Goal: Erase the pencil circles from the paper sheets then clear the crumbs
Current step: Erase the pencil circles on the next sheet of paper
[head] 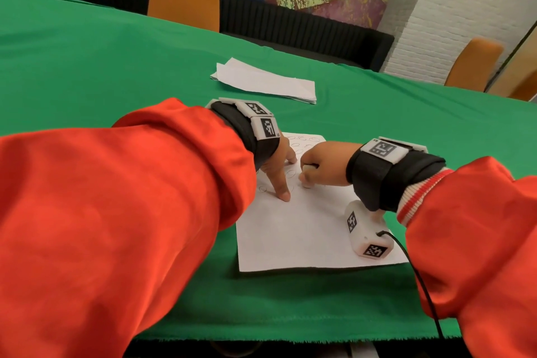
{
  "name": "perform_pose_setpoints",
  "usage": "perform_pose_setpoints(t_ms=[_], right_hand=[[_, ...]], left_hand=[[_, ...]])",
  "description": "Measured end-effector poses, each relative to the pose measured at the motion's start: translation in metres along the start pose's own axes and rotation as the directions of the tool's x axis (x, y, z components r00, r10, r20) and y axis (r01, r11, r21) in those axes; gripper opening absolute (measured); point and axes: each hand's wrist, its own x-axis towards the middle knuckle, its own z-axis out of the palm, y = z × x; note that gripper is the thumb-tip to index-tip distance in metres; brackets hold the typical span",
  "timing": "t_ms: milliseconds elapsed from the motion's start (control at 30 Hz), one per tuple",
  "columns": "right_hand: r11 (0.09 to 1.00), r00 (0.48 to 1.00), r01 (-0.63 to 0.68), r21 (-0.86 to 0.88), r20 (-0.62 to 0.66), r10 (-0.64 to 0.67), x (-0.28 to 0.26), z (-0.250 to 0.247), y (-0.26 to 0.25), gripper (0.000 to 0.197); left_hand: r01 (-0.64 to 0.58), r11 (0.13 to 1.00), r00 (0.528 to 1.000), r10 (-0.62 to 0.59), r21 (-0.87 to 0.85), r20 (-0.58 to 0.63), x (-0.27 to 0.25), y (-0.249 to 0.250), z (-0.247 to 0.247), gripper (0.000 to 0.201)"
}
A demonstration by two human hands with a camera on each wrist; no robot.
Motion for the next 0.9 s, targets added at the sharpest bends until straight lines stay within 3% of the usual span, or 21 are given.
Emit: perform_pose_setpoints(t_ms=[400,533,700,900], right_hand=[[1.0,0.999,-0.014,-0.027,-0.044,0.013,-0.002,-0.0018,0.0003,0.029],[0.997,0.999,0.04,0.061,-0.007,-0.039,-0.0009,0.0006,0.0013,0.028],[0.999,0.998,-0.043,-0.022,-0.056,0.042,-0.0022,-0.0025,-0.0008,0.027],[0.996,1.0,-0.013,0.093,0.0,0.013,-0.0029,-0.0021,-0.0015,0.029]], left_hand=[[-0.001,1.0,1.0,0.001,0.007,0.009,0.0013,-0.0013,0.0001,0.092],[-0.004,1.0,1.0,0.004,0.009,0.011,0.0021,-0.0018,0.0002,0.091],[0.008,1.0,1.0,-0.008,0.006,0.01,0.0018,-0.0005,0.0001,0.092],[0.0,1.0,1.0,0.0,0.017,0.002,-0.0002,-0.0001,0.0001,0.09]])
